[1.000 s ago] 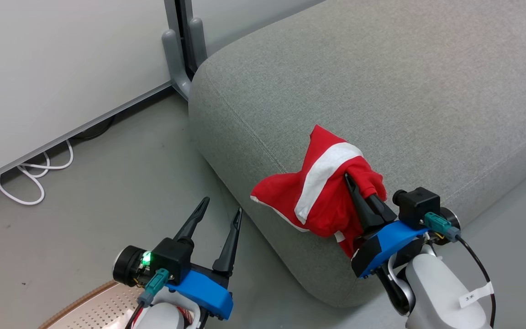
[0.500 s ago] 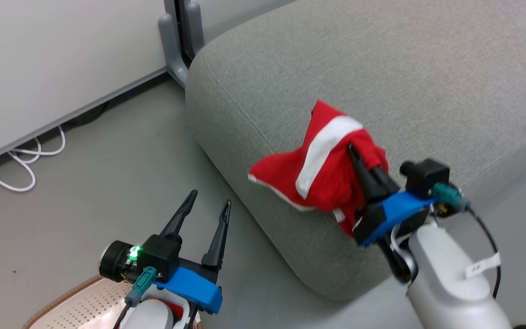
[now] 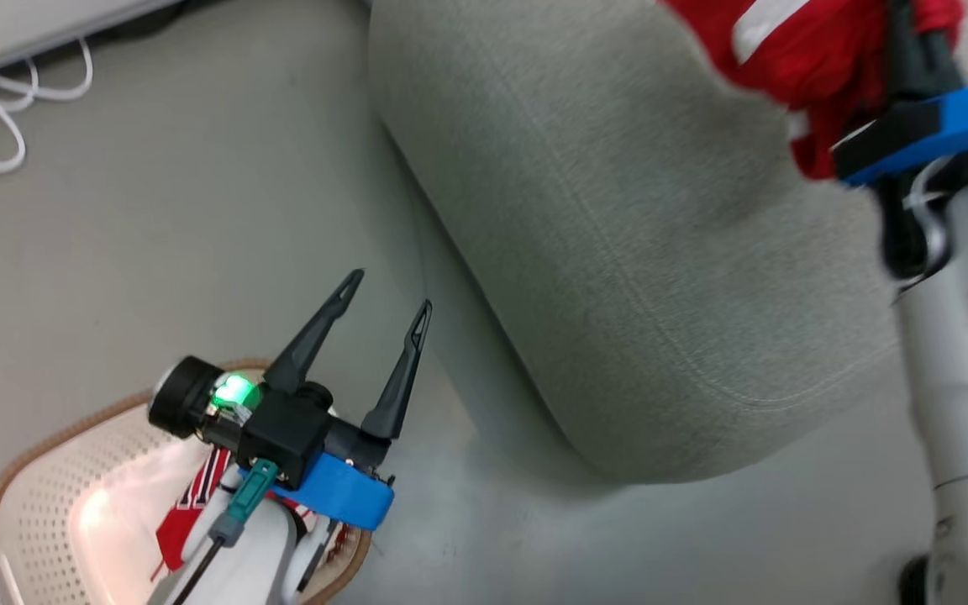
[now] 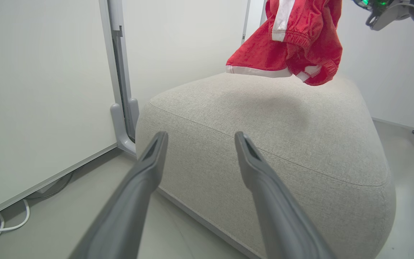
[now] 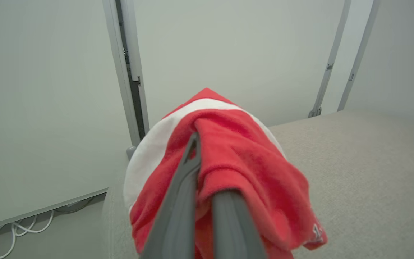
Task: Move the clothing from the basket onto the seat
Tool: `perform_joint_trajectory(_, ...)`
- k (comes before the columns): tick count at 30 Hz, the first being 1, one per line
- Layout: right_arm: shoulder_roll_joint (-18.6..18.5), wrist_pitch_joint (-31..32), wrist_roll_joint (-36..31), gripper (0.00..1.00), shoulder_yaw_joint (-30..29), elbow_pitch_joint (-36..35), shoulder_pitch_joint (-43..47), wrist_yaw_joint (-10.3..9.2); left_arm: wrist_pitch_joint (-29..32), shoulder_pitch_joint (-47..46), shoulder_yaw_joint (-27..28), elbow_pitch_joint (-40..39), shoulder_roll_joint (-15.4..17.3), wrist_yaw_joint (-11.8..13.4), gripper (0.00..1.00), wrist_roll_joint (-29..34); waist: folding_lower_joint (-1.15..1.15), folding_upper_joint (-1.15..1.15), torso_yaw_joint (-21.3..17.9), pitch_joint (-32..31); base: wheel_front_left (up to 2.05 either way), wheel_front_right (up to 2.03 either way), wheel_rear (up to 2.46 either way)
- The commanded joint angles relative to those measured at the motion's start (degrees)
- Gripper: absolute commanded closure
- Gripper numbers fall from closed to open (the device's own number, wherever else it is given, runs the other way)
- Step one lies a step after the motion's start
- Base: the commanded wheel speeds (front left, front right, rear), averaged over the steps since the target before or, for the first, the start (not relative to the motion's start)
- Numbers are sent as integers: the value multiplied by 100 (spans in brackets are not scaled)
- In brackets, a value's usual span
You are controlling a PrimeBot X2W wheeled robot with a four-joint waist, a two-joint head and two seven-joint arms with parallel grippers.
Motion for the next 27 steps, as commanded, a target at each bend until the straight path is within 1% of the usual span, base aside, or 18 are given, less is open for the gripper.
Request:
perform_joint_trajectory(1,-164,-36,-146,100,-154,-11,-177,2,-27,-171,5,-112,59,-6,0,54,-1,0,346,576,0,0,0)
perform_joint_trajectory(8,-648,-91,-411,100,-1002,-152,-633,3,-27,-341,-97,-697,284,-4,0,181,-1,0,722,1239,0,0,0)
perform_joint_trajectory(12,-755,-106,-412,100,-1396,-188,-809,3,-23,-351,-77,-1009,429,7,0,254,-1,0,793,1574,0,0,0)
perform_joint_trajectory(15,-734,-112,-366,100,-1660,-144,-871,3,-23,-373,-60,-1221,554,25,0,347,-1,0,763,1839,0,0,0)
perform_joint_trajectory(18,-681,-115,-393,100,-1851,-49,-832,3,-23,-397,-115,-1348,625,24,0,399,-1,0,758,1964,0,0,0)
perform_joint_trajectory(27,-526,-119,-634,100,-2084,131,-520,3,-23,-282,-125,-1359,703,38,0,320,-1,0,740,1909,0,0,0)
